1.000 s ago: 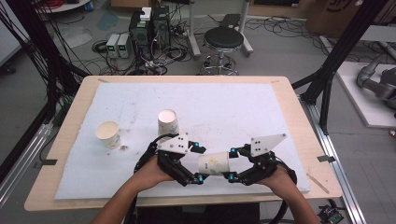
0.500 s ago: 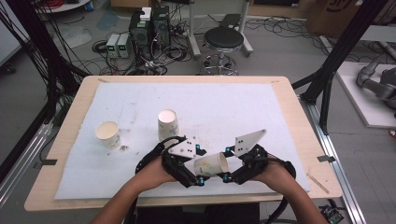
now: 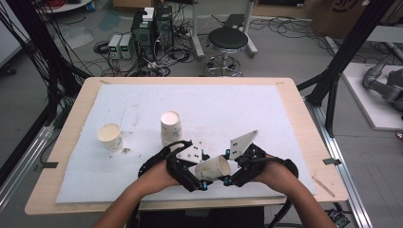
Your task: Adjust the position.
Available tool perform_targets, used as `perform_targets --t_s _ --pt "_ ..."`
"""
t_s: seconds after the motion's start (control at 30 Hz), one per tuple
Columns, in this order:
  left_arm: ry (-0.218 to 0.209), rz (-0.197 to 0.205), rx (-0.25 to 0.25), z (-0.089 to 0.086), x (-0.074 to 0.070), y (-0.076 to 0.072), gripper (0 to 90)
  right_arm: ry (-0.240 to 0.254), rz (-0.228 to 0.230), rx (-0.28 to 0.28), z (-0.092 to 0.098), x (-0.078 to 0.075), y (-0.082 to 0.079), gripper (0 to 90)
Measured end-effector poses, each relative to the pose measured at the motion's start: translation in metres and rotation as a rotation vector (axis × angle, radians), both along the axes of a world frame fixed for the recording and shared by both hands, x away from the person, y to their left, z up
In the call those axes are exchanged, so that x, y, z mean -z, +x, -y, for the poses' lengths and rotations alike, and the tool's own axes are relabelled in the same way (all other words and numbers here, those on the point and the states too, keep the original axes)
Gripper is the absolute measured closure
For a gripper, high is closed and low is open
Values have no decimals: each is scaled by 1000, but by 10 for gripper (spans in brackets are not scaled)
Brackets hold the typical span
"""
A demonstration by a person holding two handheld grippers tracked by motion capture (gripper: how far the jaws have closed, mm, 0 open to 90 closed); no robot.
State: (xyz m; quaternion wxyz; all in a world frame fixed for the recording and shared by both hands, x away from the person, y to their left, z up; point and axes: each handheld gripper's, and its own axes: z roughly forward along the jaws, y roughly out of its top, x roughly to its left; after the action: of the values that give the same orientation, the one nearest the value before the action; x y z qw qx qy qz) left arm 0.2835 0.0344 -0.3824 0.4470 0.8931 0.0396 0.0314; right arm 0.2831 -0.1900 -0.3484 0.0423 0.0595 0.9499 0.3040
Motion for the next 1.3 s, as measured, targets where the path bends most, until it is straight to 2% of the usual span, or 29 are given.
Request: perform_targets --t_s 0.13,0.3,0.4,0.57,0.77,0.93,1.1,1.2,1.3 --pt "26 11 2 2 -2 1 209 -27 5 -1 -3 0 1 340" --pt "44 9 3 4 -1 2 222 -55 10 -8 -8 -1 1 340" --pt "57 3 7 6 0 2 263 -68 8 -10 -11 -2 1 340" --pt "67 -6 7 9 1 4 291 -94 29 -24 -14 -2 1 340" --pt "81 -10 21 10 2 5 356 -105 37 -33 -17 -3 1 340" --pt "80 -15 26 11 3 5 362 -104 47 -40 -19 -4 0 334" --pt "32 -26 11 9 4 4 356 -74 35 -24 -17 -5 0 299" --pt "7 -31 1 7 5 4 352 -16 12 2 -12 -5 1 263" --pt "-20 -43 -16 5 10 5 347 79 -14 29 -4 -7 3 235"
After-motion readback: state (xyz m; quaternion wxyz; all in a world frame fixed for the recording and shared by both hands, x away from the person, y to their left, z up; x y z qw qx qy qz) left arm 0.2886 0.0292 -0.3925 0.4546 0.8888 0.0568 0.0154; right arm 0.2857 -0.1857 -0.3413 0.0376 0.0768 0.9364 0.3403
